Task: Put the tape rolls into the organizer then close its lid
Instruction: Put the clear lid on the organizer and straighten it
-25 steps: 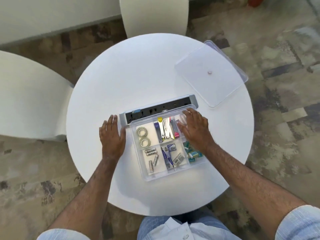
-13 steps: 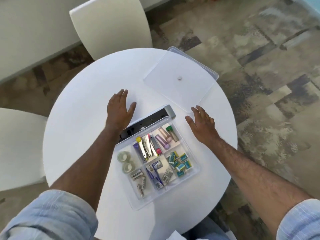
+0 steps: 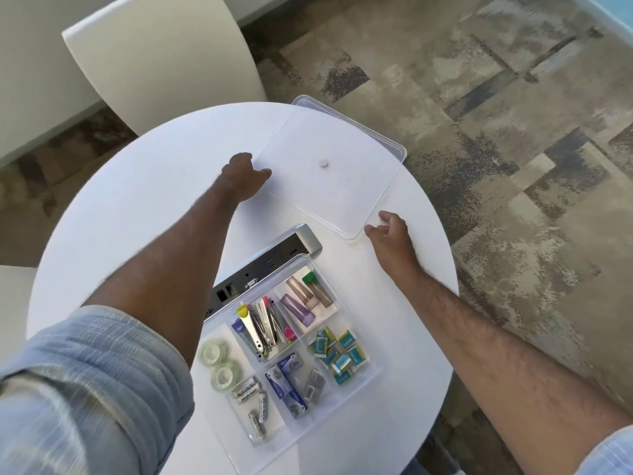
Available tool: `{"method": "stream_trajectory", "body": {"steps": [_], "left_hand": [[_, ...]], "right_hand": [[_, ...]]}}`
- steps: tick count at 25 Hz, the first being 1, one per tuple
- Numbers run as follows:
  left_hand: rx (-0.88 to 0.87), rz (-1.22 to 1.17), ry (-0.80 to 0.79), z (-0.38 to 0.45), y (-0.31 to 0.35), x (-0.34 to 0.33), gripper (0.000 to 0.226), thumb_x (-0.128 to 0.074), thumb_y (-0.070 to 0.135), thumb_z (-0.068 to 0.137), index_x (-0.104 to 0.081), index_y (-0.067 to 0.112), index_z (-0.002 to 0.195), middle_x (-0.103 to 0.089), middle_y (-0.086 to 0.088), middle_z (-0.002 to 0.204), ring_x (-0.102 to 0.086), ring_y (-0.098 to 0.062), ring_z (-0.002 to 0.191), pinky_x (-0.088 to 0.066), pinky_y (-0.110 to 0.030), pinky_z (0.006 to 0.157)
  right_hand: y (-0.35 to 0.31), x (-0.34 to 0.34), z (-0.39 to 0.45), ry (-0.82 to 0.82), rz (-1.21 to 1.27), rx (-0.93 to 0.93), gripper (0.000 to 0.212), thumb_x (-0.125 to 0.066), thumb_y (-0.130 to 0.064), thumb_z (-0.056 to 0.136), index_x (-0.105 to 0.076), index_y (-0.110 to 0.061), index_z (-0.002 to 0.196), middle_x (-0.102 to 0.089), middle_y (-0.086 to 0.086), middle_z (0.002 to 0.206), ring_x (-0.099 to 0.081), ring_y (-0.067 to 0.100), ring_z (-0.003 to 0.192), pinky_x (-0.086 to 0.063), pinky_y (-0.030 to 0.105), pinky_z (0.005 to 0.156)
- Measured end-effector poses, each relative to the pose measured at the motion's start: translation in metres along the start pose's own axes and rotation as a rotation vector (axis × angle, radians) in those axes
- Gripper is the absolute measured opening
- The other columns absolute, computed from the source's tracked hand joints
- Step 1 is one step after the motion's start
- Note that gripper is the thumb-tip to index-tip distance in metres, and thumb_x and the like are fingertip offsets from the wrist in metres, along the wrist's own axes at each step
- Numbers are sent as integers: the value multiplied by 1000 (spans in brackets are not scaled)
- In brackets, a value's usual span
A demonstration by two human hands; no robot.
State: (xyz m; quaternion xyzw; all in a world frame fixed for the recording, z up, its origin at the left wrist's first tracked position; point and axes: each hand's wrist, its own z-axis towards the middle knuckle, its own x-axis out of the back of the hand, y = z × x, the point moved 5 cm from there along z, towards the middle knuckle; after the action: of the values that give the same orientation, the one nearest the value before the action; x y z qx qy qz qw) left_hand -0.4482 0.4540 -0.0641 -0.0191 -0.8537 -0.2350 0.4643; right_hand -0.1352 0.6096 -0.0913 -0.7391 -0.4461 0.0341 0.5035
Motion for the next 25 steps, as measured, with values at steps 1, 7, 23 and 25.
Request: {"method": "stream_trajectory", "body": {"steps": [1,7,23,25], "left_hand": [[-3,-10,-13,7,2,-3,71,-60,41,101,-37,5,158,-38,-17,165,-39,-37,151,-32,-41,124],[9,-71,38,26,5,-7,56,-65,30,97,-46,11,146,-54,-19,148,-53,-39,136,-44,-42,112],[-157,-88,269,-31,6,52,41,-48,-9,92,-71,5,122,-65,-17,130,-64,-33,118,-49,-33,99],[-174,-159,315,-53,-2,59,38,-49,-8,93,-68,7,123,-61,-15,132,-66,-32,113,-48,-28,94]], "right_hand": [[-1,1,5,6,55,-26,48,-64,-27,94,-50,-15,138,-51,0,133,-56,12,113,-43,19,85],[-5,-8,20,-8,440,-154,36,-61,-29,97,-57,-9,127,-61,0,106,-63,10,89,-54,37,100],[-13,10,3,-12,820,-235,55,-62,1,96,-42,0,147,-59,11,119,-60,15,94,-50,36,101],[-22,15,-6,-28,777,-188,49,-60,-1,97,-48,-5,144,-59,7,106,-58,14,87,-52,38,98]]}}
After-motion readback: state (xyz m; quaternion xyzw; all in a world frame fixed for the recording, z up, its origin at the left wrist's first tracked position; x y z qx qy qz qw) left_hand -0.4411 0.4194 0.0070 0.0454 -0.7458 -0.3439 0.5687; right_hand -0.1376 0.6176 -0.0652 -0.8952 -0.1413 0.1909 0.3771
